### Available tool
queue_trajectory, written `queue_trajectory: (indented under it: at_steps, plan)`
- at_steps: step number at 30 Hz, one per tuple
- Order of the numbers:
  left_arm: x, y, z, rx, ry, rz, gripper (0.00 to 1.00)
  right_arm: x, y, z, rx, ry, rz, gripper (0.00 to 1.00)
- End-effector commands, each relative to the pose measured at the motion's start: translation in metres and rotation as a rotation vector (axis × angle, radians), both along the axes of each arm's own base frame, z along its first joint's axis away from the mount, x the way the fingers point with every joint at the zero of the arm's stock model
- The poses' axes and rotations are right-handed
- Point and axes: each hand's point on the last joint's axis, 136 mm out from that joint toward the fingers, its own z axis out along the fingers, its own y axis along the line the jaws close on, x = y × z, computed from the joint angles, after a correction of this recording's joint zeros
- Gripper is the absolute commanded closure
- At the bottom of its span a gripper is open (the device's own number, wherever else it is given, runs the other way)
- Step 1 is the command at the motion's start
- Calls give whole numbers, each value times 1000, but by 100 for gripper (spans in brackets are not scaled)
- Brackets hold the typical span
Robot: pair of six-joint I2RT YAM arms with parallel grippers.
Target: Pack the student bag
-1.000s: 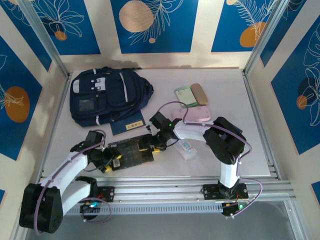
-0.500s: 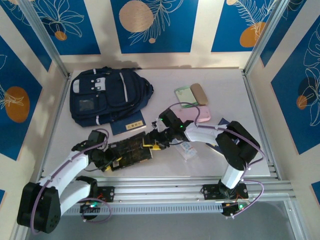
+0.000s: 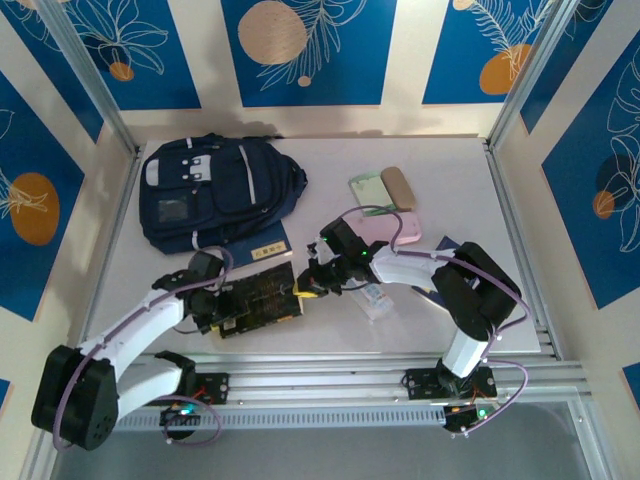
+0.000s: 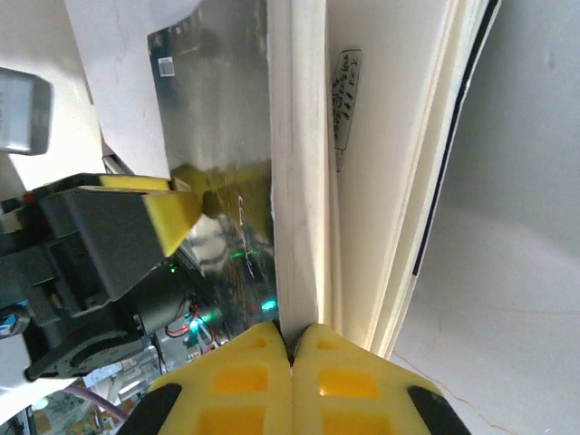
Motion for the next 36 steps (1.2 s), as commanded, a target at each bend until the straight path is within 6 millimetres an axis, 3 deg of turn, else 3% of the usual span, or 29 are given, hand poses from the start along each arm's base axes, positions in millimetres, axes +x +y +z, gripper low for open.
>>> queue_trajectory:
  at_steps: [1, 6, 10, 24, 36]
  plan:
    - [26, -12, 37, -25, -146, -59, 29, -3, 5, 8, 57, -8, 32, 100]
    - [35, -3, 63, 52, -226, -87, 28, 2, -1, 1, 50, 5, 16, 100]
    - [40, -7, 75, 89, -264, -157, 24, 6, -5, -2, 54, 16, 4, 100]
    - [41, -40, 88, 220, -299, -478, 20, 20, -14, 1, 95, 48, -31, 100]
    - [33, -31, 98, 282, -299, -553, 18, 26, -18, 6, 96, 41, -30, 100]
